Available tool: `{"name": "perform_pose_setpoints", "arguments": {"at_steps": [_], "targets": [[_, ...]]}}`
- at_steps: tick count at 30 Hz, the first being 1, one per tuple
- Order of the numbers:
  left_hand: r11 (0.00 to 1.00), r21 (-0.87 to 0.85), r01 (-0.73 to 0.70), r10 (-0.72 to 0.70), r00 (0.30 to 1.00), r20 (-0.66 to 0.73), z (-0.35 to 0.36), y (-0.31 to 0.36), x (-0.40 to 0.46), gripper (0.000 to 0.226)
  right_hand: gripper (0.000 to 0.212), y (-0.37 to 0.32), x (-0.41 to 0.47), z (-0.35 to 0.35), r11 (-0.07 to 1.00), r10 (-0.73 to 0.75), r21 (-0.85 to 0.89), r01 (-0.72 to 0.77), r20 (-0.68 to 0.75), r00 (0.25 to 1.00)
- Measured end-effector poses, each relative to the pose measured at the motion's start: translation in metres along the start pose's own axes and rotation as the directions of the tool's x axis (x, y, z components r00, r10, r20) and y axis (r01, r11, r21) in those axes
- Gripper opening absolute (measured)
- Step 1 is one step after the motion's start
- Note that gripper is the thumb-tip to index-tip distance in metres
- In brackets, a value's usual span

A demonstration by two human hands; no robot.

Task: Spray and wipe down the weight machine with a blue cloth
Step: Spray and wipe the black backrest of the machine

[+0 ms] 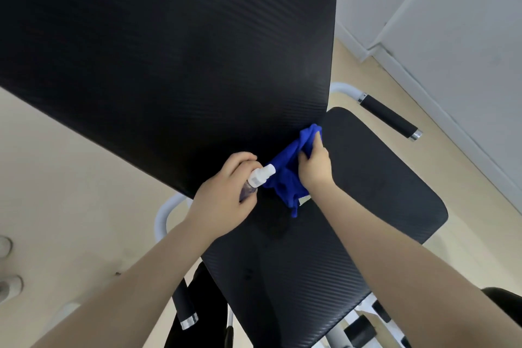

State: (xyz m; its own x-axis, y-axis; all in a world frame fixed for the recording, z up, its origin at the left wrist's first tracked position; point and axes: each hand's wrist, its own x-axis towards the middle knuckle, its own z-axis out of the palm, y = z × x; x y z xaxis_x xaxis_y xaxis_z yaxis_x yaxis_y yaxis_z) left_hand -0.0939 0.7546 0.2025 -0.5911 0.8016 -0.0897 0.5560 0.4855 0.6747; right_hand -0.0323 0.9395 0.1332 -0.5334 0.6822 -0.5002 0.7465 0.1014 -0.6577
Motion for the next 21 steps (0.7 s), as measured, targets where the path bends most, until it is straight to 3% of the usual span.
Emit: {"name": "perform_pose_setpoints", "arguments": {"at_steps": [2,4,6,9,12,16,19,21], "targets": [[1.0,-0.013,0.016,-0.016,1.0,-0.006,-0.001,0.004,0.003,0.03,0.048,-0.005,0.012,-0.013,0.998,-0.045,-0.04,0.043,-0.066,0.997],[0.999,-0.026,0.037,-0.037,0.999,-0.017,-0.003,0.007,0.003,0.028,0.047,-0.019,0.034,-0.035,0.997,-0.068,0.005,0.071,-0.236,0.969],[0.998,-0.012,0.059,-0.059,0.998,-0.035,-0.006,0.006,0.0,0.027,0.046,-0.036,0.055,-0.051,0.996,-0.061,0.039,0.077,-0.304,0.951],[0.995,0.004,0.098,-0.098,0.994,-0.05,-0.008,-0.002,-0.01,0.026,0.056,-0.048,0.051,-0.044,0.999,-0.042,-0.023,0.037,-0.261,0.965],[0.986,0.005,0.169,-0.168,0.985,-0.043,-0.008,-0.01,-0.023,0.023,0.059,-0.041,0.017,-0.017,0.998,0.062,0.038,-0.055,-0.236,0.97],[0.972,0.022,0.235,-0.236,0.968,0.08,-0.013,-0.02,-0.036,0.02,0.061,-0.024,-0.041,0.032,0.988,0.135,0.091,-0.127,-0.082,0.987],[0.984,0.069,0.163,-0.172,0.971,0.166,-0.026,-0.029,-0.037,0.014,0.062,-0.021,-0.048,0.049,0.94,0.223,0.26,-0.22,0.02,0.975],[0.987,0.088,0.133,-0.149,0.966,0.211,-0.035,-0.033,-0.037,0.011,0.062,-0.023,-0.026,0.034,0.881,0.256,0.423,-0.209,-0.054,0.965]]}}
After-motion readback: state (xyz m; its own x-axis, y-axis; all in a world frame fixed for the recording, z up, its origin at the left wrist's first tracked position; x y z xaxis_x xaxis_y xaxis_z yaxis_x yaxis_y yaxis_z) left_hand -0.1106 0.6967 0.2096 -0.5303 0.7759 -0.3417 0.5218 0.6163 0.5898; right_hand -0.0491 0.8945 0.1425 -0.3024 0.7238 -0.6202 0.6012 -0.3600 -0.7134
